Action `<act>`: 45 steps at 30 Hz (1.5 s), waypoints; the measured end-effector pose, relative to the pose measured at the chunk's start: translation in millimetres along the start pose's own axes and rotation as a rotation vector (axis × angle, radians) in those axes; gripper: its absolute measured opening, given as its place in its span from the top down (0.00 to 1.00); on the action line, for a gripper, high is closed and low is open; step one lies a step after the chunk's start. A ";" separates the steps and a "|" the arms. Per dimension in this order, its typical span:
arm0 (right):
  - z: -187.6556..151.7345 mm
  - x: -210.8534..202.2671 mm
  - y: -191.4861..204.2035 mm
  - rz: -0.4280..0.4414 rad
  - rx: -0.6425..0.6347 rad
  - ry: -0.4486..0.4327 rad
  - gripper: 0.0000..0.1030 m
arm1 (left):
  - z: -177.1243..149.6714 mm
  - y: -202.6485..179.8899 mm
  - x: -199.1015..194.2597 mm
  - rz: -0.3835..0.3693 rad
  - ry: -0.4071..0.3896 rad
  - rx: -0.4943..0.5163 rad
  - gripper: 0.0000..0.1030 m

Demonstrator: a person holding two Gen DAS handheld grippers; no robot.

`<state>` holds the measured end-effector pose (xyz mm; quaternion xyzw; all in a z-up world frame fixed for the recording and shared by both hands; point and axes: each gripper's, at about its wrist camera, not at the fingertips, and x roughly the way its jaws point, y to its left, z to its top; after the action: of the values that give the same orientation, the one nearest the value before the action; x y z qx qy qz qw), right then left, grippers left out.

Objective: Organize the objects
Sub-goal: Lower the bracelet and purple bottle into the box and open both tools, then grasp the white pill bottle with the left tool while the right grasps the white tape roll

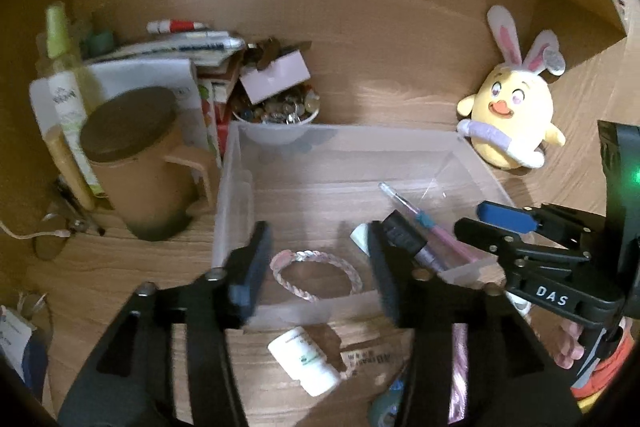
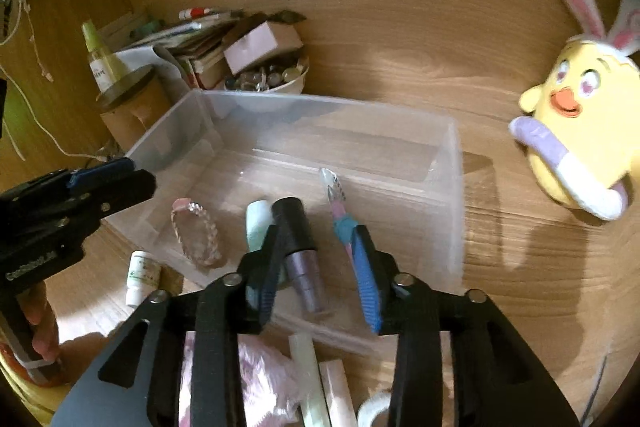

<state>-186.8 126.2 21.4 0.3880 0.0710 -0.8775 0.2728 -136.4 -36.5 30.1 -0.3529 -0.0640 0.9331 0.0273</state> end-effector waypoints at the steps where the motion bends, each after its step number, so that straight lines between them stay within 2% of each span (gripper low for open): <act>1: -2.0 -6.7 -1.4 0.001 0.002 -0.011 0.64 | -0.5 0.7 -5.6 0.005 -0.013 -0.003 0.37; 5: -9.8 -32.9 -4.2 -0.025 0.007 -0.063 0.53 | -4.5 4.2 -22.2 0.021 -0.040 -0.010 0.21; 8: -18.3 -51.6 -6.5 -0.052 0.012 -0.096 0.44 | -11.3 7.3 -29.7 0.044 -0.047 -0.013 0.14; 11: -30.9 -64.8 -9.5 -0.094 0.022 -0.117 0.38 | -21.1 9.7 -31.7 0.054 -0.030 -0.018 0.13; 16: -55.8 -70.1 -18.5 -0.155 0.052 -0.102 0.38 | -41.7 13.3 -23.8 0.069 0.028 -0.018 0.13; 21: -81.8 -56.7 -35.5 -0.131 0.124 -0.023 0.38 | -63.3 17.4 -9.7 0.053 0.111 -0.029 0.13; 27: -101.1 -39.1 -45.5 -0.100 0.176 0.049 0.38 | -72.3 18.4 2.5 0.051 0.159 -0.042 0.14; 31: -103.9 -35.9 -46.2 -0.081 0.194 0.053 0.41 | -72.6 17.0 10.4 0.040 0.178 -0.051 0.25; 34: -102.8 -31.2 -45.3 -0.072 0.190 0.065 0.53 | -72.4 17.8 15.8 0.040 0.183 -0.063 0.30; 37: -102.8 -29.7 -48.9 -0.050 0.207 0.064 0.65 | -73.9 20.4 21.7 0.037 0.198 -0.079 0.39; 39: -102.4 -29.9 -51.9 -0.060 0.217 0.059 0.65 | -75.6 22.3 24.4 0.034 0.206 -0.086 0.46; 41: -103.2 -33.3 -54.8 -0.070 0.224 0.047 0.65 | -76.0 22.5 22.4 0.039 0.198 -0.077 0.61; 43: -101.9 -38.6 -56.7 -0.078 0.229 0.028 0.66 | -77.3 23.9 21.8 0.029 0.204 -0.072 0.72; 45: -99.4 -44.9 -56.8 -0.085 0.228 0.008 0.66 | -78.2 24.7 20.2 0.033 0.200 -0.066 0.72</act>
<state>-128.7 226.4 -19.7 0.4164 -0.0118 -0.8892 0.1891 -99.9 -51.2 -44.6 -0.4458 -0.0859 0.8910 0.0064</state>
